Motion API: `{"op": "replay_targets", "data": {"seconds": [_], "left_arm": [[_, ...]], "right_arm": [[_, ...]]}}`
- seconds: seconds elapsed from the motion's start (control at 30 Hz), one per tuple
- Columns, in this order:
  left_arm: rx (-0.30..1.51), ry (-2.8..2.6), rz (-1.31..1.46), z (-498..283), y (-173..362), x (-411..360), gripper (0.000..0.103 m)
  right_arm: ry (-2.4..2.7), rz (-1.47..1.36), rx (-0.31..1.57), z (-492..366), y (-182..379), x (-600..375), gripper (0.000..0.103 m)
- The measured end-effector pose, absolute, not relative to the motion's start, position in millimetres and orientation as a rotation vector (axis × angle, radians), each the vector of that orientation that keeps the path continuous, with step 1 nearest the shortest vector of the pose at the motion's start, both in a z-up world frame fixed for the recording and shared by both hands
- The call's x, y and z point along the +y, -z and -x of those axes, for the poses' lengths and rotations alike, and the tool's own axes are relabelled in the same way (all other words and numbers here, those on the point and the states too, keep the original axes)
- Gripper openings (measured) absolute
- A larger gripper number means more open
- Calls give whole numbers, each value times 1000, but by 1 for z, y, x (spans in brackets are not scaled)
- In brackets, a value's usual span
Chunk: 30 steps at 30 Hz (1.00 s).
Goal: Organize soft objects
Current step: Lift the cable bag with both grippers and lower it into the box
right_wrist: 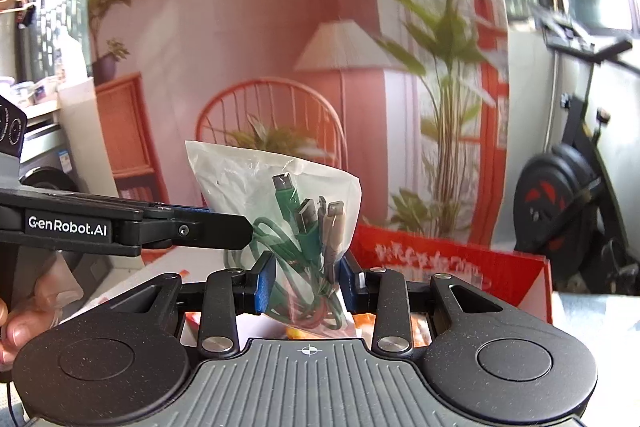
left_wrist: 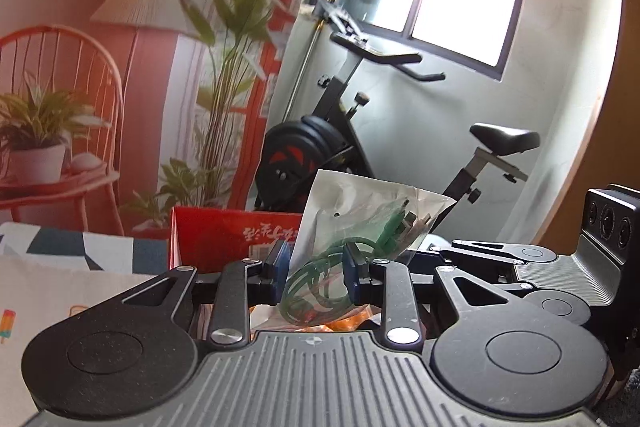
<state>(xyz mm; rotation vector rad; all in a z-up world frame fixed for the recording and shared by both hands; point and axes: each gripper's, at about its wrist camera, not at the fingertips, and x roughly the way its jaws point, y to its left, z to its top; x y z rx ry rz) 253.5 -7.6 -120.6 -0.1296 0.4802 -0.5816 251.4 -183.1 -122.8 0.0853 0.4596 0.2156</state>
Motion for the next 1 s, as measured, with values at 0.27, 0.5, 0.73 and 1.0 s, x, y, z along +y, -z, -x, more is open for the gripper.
{"op": "replay_targets", "data": {"seconds": [0.27,0.5,0.73,1.0], "left_arm": [[603,534,146,-290,155,-16,31],[684,506,114,-305,176,-21,30],[744,503,145,-313,186,-19,28],[690,475,87,-306,173,-21,42]], "right_arm": [[-186,-156,600,-289,163,-199,31],[-163,-265,706,-307,194,-211,31],[-118,-306,753,-316,209,-213,31],[-28,-196,740,-317,203,-209,62]]}}
